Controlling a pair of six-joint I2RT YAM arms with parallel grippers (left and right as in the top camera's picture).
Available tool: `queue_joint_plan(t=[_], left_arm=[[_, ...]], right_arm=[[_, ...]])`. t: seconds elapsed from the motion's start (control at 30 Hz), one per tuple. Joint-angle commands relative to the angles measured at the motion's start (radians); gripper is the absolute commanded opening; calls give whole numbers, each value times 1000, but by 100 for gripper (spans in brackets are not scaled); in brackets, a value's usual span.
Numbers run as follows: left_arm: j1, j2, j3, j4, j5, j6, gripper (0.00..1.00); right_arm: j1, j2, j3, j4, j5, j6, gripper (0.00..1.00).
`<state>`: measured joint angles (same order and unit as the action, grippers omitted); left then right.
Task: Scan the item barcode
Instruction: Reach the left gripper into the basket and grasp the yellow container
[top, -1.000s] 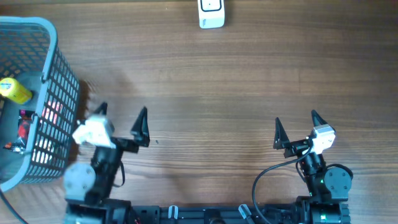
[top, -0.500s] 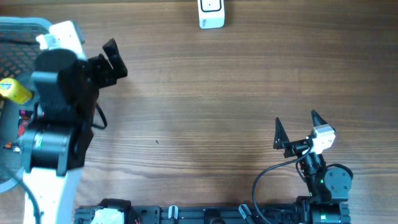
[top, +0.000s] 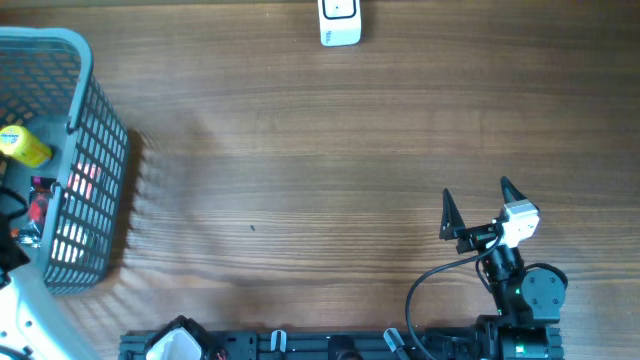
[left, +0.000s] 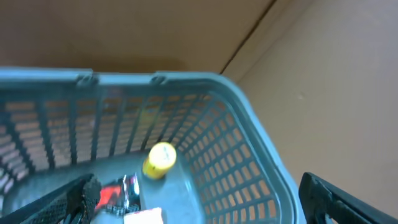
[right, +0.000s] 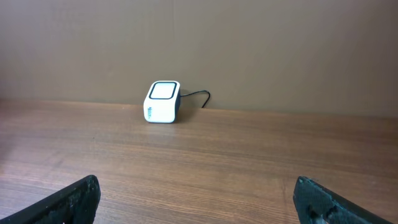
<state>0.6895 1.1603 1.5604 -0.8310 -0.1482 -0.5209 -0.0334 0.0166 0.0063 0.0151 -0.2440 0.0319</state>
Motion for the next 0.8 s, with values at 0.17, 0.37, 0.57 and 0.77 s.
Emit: queue_joint_plan(t=[0.17, 0.37, 0.57, 0.77], left_arm=[[9, 152, 11, 33, 62, -63, 100], [9, 469, 11, 30, 62, -65, 100], [9, 672, 11, 89, 57, -64, 100], [9, 765, 11, 151, -9, -63, 100]], right_arm=[[4, -3, -1, 6, -12, -4, 100], [4, -3, -1, 6, -12, -4, 100], [4, -3, -1, 6, -12, -4, 100], [4, -3, -1, 6, -12, -4, 100]])
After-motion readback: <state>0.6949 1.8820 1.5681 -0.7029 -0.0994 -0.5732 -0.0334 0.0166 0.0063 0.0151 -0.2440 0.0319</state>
